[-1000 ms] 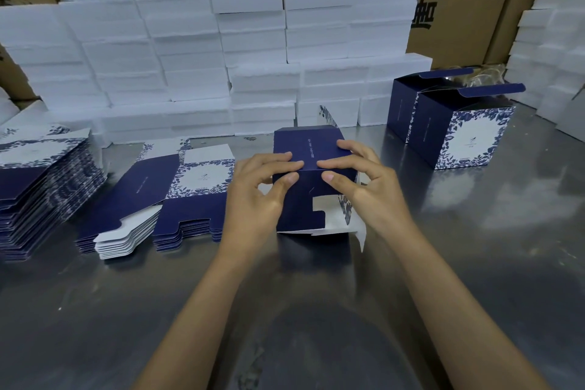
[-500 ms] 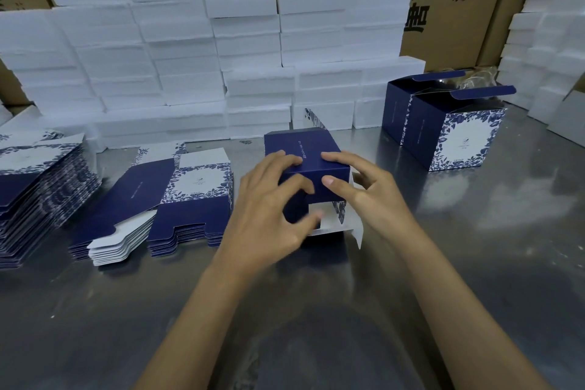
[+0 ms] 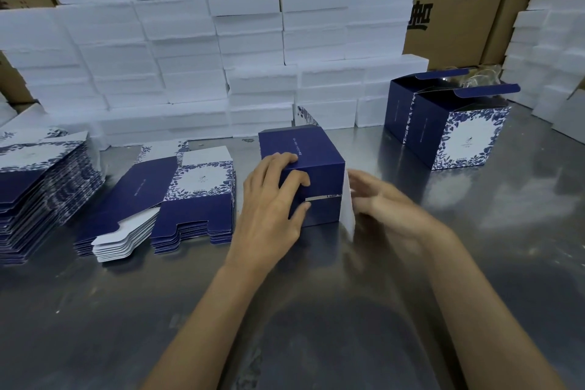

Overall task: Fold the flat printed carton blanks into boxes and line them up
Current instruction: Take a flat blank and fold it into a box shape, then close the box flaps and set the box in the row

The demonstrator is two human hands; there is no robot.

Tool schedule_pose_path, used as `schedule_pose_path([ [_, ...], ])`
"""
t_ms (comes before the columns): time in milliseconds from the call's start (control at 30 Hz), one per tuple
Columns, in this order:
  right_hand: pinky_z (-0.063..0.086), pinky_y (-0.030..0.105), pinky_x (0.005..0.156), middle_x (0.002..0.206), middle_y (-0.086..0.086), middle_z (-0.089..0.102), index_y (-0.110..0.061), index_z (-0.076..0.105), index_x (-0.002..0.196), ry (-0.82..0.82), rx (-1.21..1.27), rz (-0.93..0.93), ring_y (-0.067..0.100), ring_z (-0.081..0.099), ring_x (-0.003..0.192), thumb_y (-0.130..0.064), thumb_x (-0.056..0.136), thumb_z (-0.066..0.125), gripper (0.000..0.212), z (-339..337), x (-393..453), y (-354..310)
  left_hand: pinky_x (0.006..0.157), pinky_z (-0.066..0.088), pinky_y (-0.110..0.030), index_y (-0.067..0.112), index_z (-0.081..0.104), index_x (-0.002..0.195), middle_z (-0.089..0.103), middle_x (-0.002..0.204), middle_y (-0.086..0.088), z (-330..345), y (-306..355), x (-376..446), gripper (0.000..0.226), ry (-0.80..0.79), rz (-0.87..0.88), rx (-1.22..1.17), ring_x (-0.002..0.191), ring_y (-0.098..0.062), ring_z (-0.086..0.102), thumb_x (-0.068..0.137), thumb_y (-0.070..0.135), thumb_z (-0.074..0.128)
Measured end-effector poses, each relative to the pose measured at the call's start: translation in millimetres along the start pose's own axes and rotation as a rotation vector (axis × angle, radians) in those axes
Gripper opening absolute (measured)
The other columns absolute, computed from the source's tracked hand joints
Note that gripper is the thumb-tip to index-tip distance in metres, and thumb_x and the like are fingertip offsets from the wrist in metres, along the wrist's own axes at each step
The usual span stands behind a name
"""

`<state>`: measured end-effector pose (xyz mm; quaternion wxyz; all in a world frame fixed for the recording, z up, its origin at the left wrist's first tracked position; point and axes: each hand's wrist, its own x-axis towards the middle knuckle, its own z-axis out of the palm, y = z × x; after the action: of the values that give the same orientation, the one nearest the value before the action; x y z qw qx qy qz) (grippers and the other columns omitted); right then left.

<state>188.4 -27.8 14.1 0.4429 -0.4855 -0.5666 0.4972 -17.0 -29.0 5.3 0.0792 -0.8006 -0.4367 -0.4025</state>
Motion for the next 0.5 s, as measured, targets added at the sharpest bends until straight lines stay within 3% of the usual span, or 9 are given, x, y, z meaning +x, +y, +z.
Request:
schedule_pose_path([
  [100, 0.05, 0.037, 0.104, 0.129, -0.007, 0.069, -0.035, 0.055, 0.139, -0.121, 0.041, 0.006, 0.012, 0.066, 0.118, -0.004, 0.083, 0.077, 0.068, 10, -2, 4, 0.109, 0.044, -0.045, 0.022, 0.051, 0.121, 0.031, 0.15, -0.002, 1, -1, 0, 0.058, 0.045, -0.082, -0.149, 0.14, -0.024, 0.035, 0.076, 0.01, 0.084],
  [200, 0.056, 0.025, 0.09, 0.128, -0.013, 0.067, -0.037, 0.054, 0.136, 0.052, 0.01, 0.005, 0.004, 0.067, 0.11, -0.029, 0.078, 0.087, 0.067, 19, 3, 5, 0.107, 0.047, -0.045, 0.037, 0.03, 0.144, 0.017, 0.157, 0.007, 2, -6, 1, 0.095, 0.091, -0.31, -0.391, 0.145, -0.021, 0.032, 0.073, 0.013, 0.087],
  [267, 0.056, 0.018, 0.08, 0.123, -0.016, 0.067, -0.034, 0.055, 0.133, 0.169, -0.03, -0.01, -0.001, 0.066, 0.103, -0.035, 0.079, 0.085, 0.062, 26, 7, 6, 0.103, 0.051, -0.043, 0.044, 0.018, 0.151, 0.028, 0.153, 0.008, 3, -10, 1, 0.109, -0.008, -0.459, -0.491, 0.136, -0.016, 0.044, 0.072, 0.014, 0.088],
  [333, 0.058, 0.021, 0.082, 0.121, -0.012, 0.069, -0.029, 0.058, 0.13, 0.269, -0.049, -0.032, 0.002, 0.067, 0.102, -0.035, 0.083, 0.083, 0.054, 31, 10, 12, 0.091, 0.058, -0.03, 0.045, 0.014, 0.153, 0.044, 0.14, 0.012, 4, -13, -2, 0.114, -0.136, -0.538, -0.563, 0.116, 0.002, 0.058, 0.074, 0.008, 0.086],
  [400, 0.06, 0.03, 0.086, 0.119, -0.01, 0.07, -0.027, 0.061, 0.127, 0.331, -0.08, -0.055, 0.008, 0.068, 0.103, -0.036, 0.085, 0.08, 0.047, 33, 13, 16, 0.085, 0.059, -0.023, 0.041, 0.014, 0.154, 0.051, 0.129, 0.014, 5, -13, -3, 0.11, -0.198, -0.567, -0.551, 0.099, 0.017, 0.06, 0.077, 0.005, 0.084],
  [500, 0.061, 0.037, 0.087, 0.108, -0.011, 0.074, -0.027, 0.066, 0.118, 0.393, -0.106, -0.089, 0.013, 0.069, 0.102, -0.034, 0.089, 0.076, 0.032, 35, 14, 19, 0.092, 0.057, -0.037, 0.039, 0.014, 0.155, 0.053, 0.136, 0.008, 5, -7, -2, 0.107, -0.214, -0.573, -0.498, 0.11, -0.005, 0.062, 0.079, 0.005, 0.081],
])
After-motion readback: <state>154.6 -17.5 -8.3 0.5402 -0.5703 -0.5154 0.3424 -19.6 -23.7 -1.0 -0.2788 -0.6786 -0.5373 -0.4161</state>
